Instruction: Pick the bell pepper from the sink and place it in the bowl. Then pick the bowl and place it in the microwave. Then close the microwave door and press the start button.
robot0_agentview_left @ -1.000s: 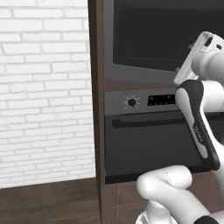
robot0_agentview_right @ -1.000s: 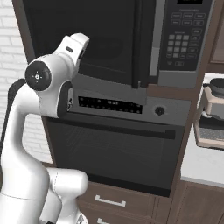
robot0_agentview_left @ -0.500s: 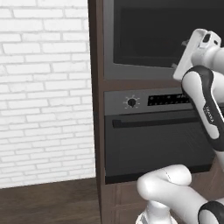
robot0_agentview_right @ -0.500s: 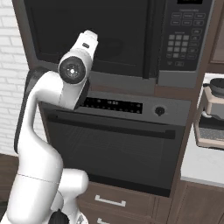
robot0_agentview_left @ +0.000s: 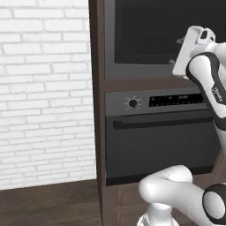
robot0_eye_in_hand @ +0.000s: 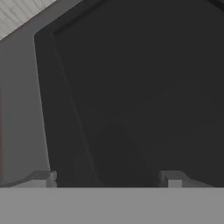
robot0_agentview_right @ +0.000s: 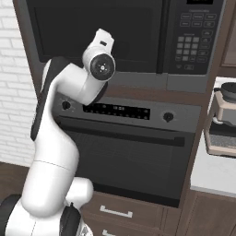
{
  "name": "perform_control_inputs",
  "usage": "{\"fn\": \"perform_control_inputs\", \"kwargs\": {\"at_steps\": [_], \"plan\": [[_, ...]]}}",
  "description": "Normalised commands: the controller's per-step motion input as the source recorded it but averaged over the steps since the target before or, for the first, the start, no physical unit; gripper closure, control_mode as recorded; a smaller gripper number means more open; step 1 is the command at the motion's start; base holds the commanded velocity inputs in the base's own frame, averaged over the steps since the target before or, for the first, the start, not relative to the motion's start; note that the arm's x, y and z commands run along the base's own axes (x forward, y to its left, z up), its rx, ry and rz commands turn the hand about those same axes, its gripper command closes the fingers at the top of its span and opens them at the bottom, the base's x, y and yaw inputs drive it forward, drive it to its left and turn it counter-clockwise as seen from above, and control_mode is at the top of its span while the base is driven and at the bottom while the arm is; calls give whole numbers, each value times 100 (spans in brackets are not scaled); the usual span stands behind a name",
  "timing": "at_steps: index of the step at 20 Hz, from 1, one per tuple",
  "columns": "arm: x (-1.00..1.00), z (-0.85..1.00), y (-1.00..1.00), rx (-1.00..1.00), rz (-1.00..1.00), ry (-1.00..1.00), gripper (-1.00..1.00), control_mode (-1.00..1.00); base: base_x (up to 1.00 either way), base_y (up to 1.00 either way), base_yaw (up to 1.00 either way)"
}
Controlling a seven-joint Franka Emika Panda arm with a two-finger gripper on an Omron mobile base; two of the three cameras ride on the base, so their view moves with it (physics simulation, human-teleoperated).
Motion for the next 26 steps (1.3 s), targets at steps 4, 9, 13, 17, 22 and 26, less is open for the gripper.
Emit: {"fn": "perform_control_inputs", "kwargs": {"at_steps": [4,9,13,17,22,26], "plan": [[39,-31,31,0,9,5,-100,-100,0,0,0],[-12,-19,18,0,6,2,-100,-100,0,0,0],[-99,0,-27,0,3,-10,-100,-100,0,0,0],[-100,5,-66,0,0,-13,-100,-100,0,0,0],[-100,2,-77,0,0,-10,-100,-100,0,0,0],[-100,0,-76,0,0,-7,-100,-100,0,0,0]]}}
